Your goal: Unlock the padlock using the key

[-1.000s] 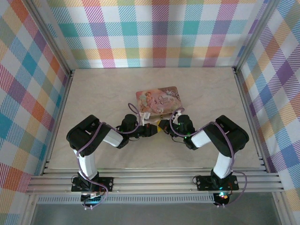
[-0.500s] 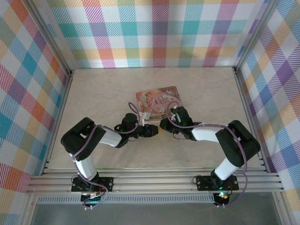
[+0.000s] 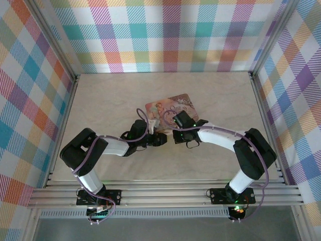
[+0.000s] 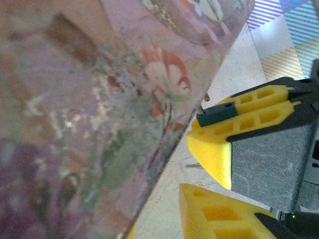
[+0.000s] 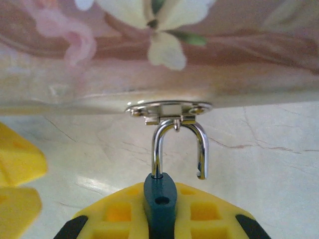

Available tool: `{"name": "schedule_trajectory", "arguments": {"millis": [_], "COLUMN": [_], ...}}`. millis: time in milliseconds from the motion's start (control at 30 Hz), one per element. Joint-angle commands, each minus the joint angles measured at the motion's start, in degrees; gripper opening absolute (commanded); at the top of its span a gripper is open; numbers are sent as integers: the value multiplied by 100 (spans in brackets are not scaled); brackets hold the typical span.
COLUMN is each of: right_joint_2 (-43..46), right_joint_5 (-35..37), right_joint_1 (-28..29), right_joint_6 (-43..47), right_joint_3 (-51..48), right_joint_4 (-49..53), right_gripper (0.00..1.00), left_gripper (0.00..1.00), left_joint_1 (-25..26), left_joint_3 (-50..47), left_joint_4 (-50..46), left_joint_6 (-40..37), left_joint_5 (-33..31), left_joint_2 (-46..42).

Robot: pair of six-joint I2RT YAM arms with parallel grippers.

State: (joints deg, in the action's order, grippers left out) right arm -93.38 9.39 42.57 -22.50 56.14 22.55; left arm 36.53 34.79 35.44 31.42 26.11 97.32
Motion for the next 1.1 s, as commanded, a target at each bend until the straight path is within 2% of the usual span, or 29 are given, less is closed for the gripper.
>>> {"name": "schedule_trajectory", "arguments": {"millis": [0,233,533,700,867,1000,1067], "right_joint_2": [-232,-761,-1467,-1603,-1544,-1325,-1183], "right_joint_5": [869,1998,3653,4128,4277,4233,3973], "right_joint_1": [235,784,1432,1717,1870,1880,1883], "right_joint_6": [800,1317,1900,2726,3698,4344,4678], "right_joint_3": [425,1176,1801,1754,1525,1244,1069], "right_joint_4": [1123,1916,2329,1901,1120,291,-98], "right_gripper": [0,0,0,0,0,0,0], "left_gripper": [26,24,23,23,23,23,23], "left_joint_1": [-119,-315,-620,-733,-847,-961,-1028], "left_joint_3": [99,12,-169,-300,-443,-572,-628], "left_joint_4": [-46,85,-46,-74,-155,-350,-448], "left_joint_6": [-73,-3,-87,-84,-98,-153,-184], "left_joint_5": [-196,-103,109,161,243,303,361], "left_joint_2": [-31,-19,-249,-344,-527,-753,-857]}}
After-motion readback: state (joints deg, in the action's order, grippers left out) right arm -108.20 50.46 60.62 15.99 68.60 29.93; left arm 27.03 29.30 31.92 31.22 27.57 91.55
